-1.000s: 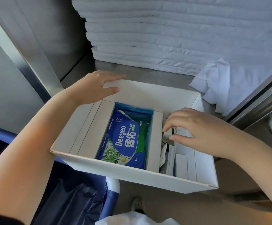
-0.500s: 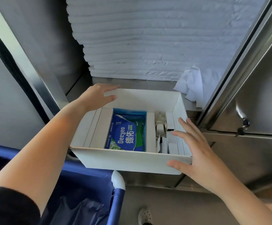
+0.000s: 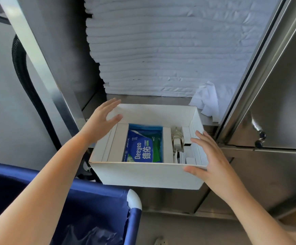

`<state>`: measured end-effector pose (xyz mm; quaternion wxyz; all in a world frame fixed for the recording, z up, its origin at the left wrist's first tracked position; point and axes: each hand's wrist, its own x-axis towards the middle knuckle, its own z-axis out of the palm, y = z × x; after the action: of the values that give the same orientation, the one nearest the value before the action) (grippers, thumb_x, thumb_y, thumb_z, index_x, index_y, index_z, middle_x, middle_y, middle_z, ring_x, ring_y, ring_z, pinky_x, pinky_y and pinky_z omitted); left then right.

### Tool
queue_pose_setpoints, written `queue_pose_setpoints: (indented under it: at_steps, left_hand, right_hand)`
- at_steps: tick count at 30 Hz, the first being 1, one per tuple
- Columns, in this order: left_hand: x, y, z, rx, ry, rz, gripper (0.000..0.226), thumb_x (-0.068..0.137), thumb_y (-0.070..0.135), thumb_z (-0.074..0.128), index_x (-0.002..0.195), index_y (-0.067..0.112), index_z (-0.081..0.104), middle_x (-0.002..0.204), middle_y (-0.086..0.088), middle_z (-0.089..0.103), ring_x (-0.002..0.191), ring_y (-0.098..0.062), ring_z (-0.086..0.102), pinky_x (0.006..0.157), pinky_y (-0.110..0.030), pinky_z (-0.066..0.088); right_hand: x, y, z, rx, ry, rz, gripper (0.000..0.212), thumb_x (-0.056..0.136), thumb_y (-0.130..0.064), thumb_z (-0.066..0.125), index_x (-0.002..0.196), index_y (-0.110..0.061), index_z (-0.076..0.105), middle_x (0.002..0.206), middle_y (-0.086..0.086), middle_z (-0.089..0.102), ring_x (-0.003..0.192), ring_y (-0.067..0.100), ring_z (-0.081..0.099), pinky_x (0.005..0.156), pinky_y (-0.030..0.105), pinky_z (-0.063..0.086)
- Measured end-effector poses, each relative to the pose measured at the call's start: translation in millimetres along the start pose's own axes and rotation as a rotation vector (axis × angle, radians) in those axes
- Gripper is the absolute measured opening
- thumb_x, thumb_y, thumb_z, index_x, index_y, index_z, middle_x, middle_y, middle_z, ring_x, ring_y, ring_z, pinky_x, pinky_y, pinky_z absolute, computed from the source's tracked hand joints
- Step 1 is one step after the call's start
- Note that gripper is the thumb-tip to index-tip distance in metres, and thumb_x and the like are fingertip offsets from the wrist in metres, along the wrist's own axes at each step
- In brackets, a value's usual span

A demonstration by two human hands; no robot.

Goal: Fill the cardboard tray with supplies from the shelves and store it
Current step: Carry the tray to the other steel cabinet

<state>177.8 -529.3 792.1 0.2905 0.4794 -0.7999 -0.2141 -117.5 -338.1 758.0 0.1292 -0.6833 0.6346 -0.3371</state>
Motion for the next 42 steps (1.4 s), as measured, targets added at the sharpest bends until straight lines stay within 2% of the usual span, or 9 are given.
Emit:
queue_pose_setpoints:
  at_steps: [4,8,14,19,23,27,35,39,42]
  left_hand:
    - [-65.8,5.8,-4.8,-0.294,0.027,-0.133,0.061,0.089,0.058,0.044,0.146,0.041,0.029,0.14,0.032,0.036,0.122,0.016,0.037,0.096,-0.018,0.033]
    - [-110.3,6.3,4.9,-0.549,0.108,-0.208,0.059,0.086,0.07,0.038,0.141,0.049,0.035,0.12,0.052,0.043,0.105,0.035,0.036,0.085,-0.013,0.028]
    - [-125.0,2.9,30.2,-0.686,0.155,-0.238,0.076,0.067,0.058,0.069,0.134,0.054,0.036,0.123,0.024,0.061,0.114,0.0,0.058,0.09,-0.024,0.046]
    - [-115.9,1.9,39.3,-0.641,0.267,-0.214,0.086,0.066,0.05,0.081,0.138,0.049,0.033,0.115,0.032,0.06,0.109,0.006,0.057,0.084,-0.016,0.051]
    - [-110.7,4.5,44.2,-0.657,0.322,-0.19,0.089,0.066,0.038,0.079,0.142,0.039,0.033,0.118,0.03,0.058,0.111,0.005,0.056,0.084,-0.012,0.05]
    - [-110.3,12.1,45.1,-0.678,0.349,-0.185,0.094,0.06,0.045,0.079,0.142,0.033,0.036,0.114,0.033,0.06,0.11,0.004,0.057,0.08,-0.013,0.051]
    - [-113.4,39.2,37.5,-0.757,0.368,-0.193,0.09,0.054,0.053,0.082,0.135,0.046,0.044,0.117,0.013,0.067,0.11,-0.012,0.063,0.089,-0.037,0.054]
    - [-115.5,61.8,34.8,-0.783,0.357,-0.166,0.088,0.052,0.055,0.082,0.132,0.049,0.047,0.113,0.018,0.068,0.105,-0.011,0.066,0.085,-0.035,0.054]
    - [-117.3,81.9,35.4,-0.809,0.345,-0.141,0.083,0.051,0.057,0.081,0.126,0.054,0.047,0.109,0.025,0.067,0.1,-0.008,0.067,0.076,-0.025,0.057]
  right_hand:
    - [1.4,-2.1,0.0,0.067,0.033,0.007,0.075,0.071,-0.054,0.067,0.136,-0.045,0.03,0.151,-0.033,0.012,0.139,-0.013,0.004,0.104,0.007,0.008]
    - [0.1,-1.9,2.3,0.182,0.089,0.047,0.08,0.07,-0.049,0.072,0.14,-0.041,0.034,0.149,-0.036,0.014,0.137,-0.015,0.011,0.109,0.019,0.019]
    - [-4.5,-6.4,15.2,0.371,0.292,0.225,0.101,0.058,-0.051,0.079,0.144,-0.039,0.027,0.147,-0.025,0.03,0.129,-0.012,0.029,0.107,0.03,0.033]
    - [-9.1,-9.3,26.3,0.508,0.29,0.239,0.092,0.063,-0.049,0.076,0.143,-0.041,0.03,0.143,-0.021,0.04,0.132,0.003,0.038,0.108,0.046,0.039]
    - [-8.8,-14.6,29.0,0.645,0.29,0.202,0.084,0.061,-0.043,0.077,0.133,-0.055,0.034,0.138,-0.023,0.047,0.128,0.003,0.045,0.104,0.04,0.045]
    - [-6.0,-17.3,24.7,0.724,0.32,0.196,0.077,0.06,-0.038,0.079,0.121,-0.062,0.041,0.12,-0.039,0.054,0.117,-0.008,0.051,0.086,0.012,0.049]
    - [-9.5,-12.1,1.6,0.746,0.298,0.233,0.093,0.058,-0.044,0.082,0.141,-0.035,0.041,0.134,-0.013,0.055,0.12,0.005,0.054,0.097,0.032,0.048]
    - [-21.4,-12.1,-16.8,0.786,0.309,0.225,0.09,0.059,-0.041,0.085,0.139,-0.036,0.043,0.13,-0.009,0.059,0.115,0.011,0.059,0.089,0.036,0.053]
    - [-33.0,-12.3,-36.6,0.802,0.36,0.213,0.09,0.056,-0.042,0.088,0.135,-0.038,0.047,0.121,-0.014,0.063,0.106,0.006,0.063,0.074,0.024,0.056]
